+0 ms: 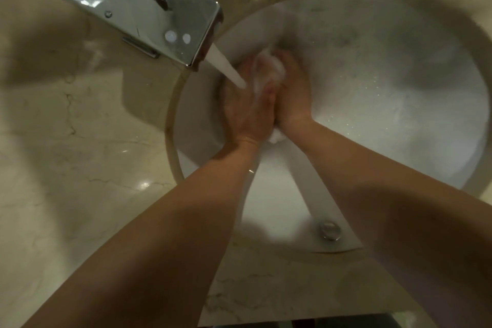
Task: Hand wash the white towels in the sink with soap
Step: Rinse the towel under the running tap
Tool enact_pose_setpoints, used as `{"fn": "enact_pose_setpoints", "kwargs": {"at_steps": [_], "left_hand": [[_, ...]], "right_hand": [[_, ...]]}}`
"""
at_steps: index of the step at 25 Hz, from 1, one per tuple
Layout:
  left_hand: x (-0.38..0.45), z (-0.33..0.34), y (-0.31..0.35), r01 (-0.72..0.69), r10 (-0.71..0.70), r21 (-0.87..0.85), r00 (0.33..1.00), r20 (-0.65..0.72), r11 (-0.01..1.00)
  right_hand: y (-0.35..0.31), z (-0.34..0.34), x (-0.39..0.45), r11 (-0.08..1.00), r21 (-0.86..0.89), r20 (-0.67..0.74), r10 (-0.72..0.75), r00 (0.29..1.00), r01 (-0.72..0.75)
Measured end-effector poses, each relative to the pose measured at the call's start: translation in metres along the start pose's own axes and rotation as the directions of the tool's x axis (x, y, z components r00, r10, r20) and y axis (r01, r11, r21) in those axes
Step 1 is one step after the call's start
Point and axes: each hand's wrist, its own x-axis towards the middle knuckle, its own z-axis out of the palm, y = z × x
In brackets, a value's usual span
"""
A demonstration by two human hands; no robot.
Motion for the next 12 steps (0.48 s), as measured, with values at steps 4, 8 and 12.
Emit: {"fn": "enact_pose_setpoints", "kwargs": {"at_steps": [4, 8, 12], "left_hand": [[0.002, 0.005, -0.002, -0.037, 0.045, 0.103, 0.996, -0.079, 0.994], [0.010, 0.007, -0.003, -0.071, 0.091, 0.200, 0.991, -0.096, 0.977], [0.013, 0.004, -0.002, -0.096, 0.103, 0.140, 0.993, -0.048, 0.985]], "right_hand": [[0.008, 0.001, 0.019, 0.996, -0.075, 0.080, 0.060, 0.995, -0.054], [0.013, 0.002, 0.038, 0.955, -0.285, 0.096, -0.052, 0.994, 0.077], [0.004, -0.001, 0.030, 0.999, 0.014, 0.040, 0.029, 0.999, -0.029]]}}
